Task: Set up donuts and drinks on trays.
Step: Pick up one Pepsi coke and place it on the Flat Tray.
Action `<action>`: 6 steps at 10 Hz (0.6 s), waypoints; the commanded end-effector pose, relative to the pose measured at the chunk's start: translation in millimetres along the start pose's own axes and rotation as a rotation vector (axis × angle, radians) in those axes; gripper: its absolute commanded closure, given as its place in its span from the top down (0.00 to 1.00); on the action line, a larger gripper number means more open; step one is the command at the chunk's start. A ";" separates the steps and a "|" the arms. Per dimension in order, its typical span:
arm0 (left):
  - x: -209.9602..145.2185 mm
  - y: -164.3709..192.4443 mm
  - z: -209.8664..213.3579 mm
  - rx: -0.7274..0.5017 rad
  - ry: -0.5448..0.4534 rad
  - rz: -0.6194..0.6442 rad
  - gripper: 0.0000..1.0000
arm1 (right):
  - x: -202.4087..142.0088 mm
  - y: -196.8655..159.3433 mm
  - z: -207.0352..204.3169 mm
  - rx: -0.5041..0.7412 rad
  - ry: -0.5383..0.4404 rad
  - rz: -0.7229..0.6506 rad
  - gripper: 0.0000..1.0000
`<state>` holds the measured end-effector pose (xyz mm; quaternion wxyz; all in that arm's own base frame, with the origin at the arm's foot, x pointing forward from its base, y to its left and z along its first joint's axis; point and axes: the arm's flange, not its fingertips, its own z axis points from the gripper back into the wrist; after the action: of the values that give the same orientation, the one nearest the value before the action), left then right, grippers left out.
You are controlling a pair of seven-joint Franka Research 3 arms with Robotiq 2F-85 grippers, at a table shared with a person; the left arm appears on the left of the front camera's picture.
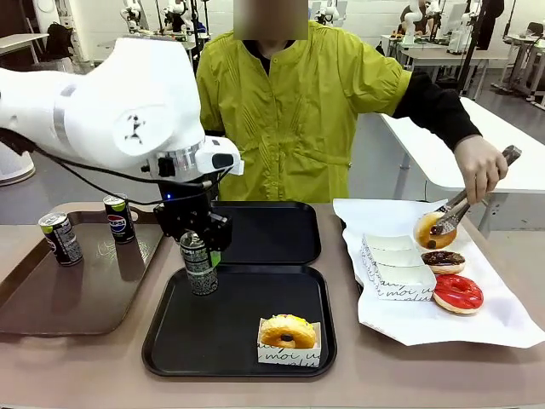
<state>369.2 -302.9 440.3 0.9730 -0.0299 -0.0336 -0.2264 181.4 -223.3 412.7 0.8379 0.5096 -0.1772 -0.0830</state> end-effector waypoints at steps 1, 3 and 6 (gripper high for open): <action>-3.6 0.7 -21.0 0.035 -0.037 -0.005 0.59 | -0.6 -0.4 -0.6 0.019 -0.008 0.014 1.00; 4.6 6.3 -37.4 0.049 -0.006 -0.001 0.59 | -0.6 -0.4 -0.6 0.019 -0.008 0.014 1.00; 6.6 12.7 -54.6 0.037 -0.005 0.016 0.59 | -0.6 -0.4 -0.6 0.019 -0.008 0.014 1.00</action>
<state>379.7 -296.9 385.6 0.9728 -0.0166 -0.0274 -0.2295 181.4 -223.3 412.7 0.8379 0.5095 -0.1773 -0.0829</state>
